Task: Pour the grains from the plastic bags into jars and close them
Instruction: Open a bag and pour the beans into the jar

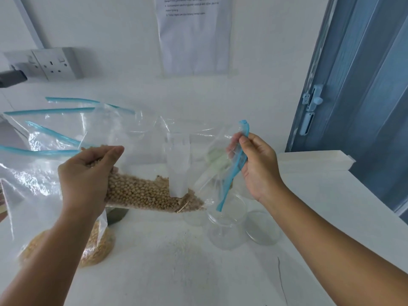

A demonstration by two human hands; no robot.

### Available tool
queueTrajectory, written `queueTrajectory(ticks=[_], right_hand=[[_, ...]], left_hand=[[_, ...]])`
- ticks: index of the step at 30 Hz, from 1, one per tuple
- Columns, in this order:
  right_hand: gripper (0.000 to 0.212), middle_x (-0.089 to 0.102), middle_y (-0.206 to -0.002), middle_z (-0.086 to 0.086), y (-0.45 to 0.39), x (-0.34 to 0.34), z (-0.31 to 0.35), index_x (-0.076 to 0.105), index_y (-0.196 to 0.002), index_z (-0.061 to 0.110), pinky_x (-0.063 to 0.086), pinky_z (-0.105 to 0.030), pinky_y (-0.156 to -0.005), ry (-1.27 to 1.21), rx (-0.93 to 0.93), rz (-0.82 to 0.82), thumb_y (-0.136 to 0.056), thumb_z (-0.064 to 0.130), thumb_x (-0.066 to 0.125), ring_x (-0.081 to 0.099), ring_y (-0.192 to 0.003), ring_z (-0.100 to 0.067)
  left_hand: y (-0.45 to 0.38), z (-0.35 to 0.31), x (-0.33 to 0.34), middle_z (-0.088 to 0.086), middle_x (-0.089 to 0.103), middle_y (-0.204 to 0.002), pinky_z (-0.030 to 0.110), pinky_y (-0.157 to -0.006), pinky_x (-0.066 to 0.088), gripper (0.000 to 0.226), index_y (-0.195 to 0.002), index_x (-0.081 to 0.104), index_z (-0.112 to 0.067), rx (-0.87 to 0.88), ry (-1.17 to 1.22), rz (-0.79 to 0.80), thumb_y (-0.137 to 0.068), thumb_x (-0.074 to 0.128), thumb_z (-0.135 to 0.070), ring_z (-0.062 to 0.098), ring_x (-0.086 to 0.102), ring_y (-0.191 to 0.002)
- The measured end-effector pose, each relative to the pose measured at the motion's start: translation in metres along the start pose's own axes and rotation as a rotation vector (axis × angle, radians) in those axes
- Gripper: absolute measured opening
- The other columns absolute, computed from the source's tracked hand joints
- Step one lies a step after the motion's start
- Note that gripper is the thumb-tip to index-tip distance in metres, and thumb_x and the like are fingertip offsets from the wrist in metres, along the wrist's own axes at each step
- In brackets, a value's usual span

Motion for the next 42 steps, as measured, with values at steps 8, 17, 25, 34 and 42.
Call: queueTrajectory(ticks=[8, 17, 25, 34, 42], right_hand=[[0.023, 0.066, -0.089, -0.011, -0.003, -0.004, 0.002, 0.071, -0.097, 0.009, 0.056, -0.033, -0.089, -0.005, -0.001, -0.023, -0.107, 0.008, 0.050, 0.063, -0.092, -0.024], [0.025, 0.069, -0.090, -0.009, -0.010, -0.010, -0.001, 0.073, -0.097, 0.011, 0.055, -0.033, -0.088, -0.015, 0.001, -0.013, -0.107, 0.008, 0.051, 0.064, -0.096, -0.026], [0.025, 0.071, -0.092, -0.005, -0.009, -0.015, -0.004, 0.074, -0.096, 0.010, 0.055, -0.037, -0.096, -0.033, 0.006, -0.032, -0.106, 0.005, 0.052, 0.065, -0.096, -0.025], [0.023, 0.070, -0.092, -0.008, -0.014, -0.014, -0.006, 0.073, -0.098, 0.009, 0.054, -0.034, -0.090, -0.034, -0.002, -0.023, -0.106, 0.007, 0.051, 0.065, -0.094, -0.023], [0.024, 0.071, -0.090, -0.005, -0.017, -0.014, -0.001, 0.073, -0.098, 0.010, 0.056, -0.035, -0.093, -0.064, -0.015, -0.029, -0.107, 0.007, 0.051, 0.066, -0.093, -0.023]], left_hand=[[-0.003, -0.003, 0.008, -0.014, 0.074, -0.075, 0.034, -0.073, 0.057, 0.009, -0.081, 0.080, -0.025, -0.005, 0.021, 0.009, -0.082, 0.088, -0.022, 0.007, 0.060, -0.056], [-0.009, -0.004, 0.011, -0.012, 0.075, -0.079, 0.033, -0.069, 0.057, 0.009, -0.078, 0.080, -0.027, 0.008, 0.019, 0.023, -0.079, 0.089, -0.024, 0.006, 0.061, -0.057], [-0.006, -0.004, 0.018, -0.011, 0.074, -0.076, 0.042, -0.077, 0.056, 0.011, -0.076, 0.082, -0.032, 0.024, 0.009, 0.046, -0.079, 0.089, -0.025, 0.009, 0.060, -0.058], [-0.010, -0.006, 0.019, -0.012, 0.073, -0.074, 0.056, -0.085, 0.059, 0.009, -0.077, 0.081, -0.032, 0.024, -0.009, 0.056, -0.081, 0.089, -0.028, 0.010, 0.061, -0.062], [-0.016, -0.014, 0.020, -0.012, 0.072, -0.071, 0.040, -0.075, 0.056, 0.008, -0.081, 0.081, -0.030, 0.086, -0.016, 0.049, -0.081, 0.088, -0.031, 0.007, 0.061, -0.058]])
Point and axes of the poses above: each hand's wrist, its own y-axis away from the middle knuckle, its own x-axis out of the palm, z = x × y, the point moved 1 cm from there along -y, towards the middle knuckle
